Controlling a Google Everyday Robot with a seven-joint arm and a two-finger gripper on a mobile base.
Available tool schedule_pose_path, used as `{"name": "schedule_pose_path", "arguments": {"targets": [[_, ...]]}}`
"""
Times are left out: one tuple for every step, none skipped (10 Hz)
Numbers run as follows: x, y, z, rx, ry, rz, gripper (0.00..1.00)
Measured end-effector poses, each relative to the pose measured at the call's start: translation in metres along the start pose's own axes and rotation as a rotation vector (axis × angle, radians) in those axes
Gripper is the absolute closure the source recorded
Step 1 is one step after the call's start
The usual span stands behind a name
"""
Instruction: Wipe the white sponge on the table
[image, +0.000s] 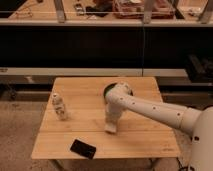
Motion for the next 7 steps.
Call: {"name": "schedule_pose_path", "arguments": {"targets": [[0.013,0.015,-0.001,-0.004,0.002,0.043,1.0],[0.021,0.03,-0.001,-0.006,0.003,0.08,1.0],[0.028,0.043,-0.002,-0.008,0.006,0.113,1.0],[0.034,0.059,-0.003,-0.01,0.01,0.155,1.0],[0.04,0.078,-0.007,-0.007,0.019,0.207,1.0],[0.042,0.086,-0.01,-0.002,0.027,0.228,1.0],[0.043,0.096,-0.015,0.003,0.037,0.249,1.0]]}}
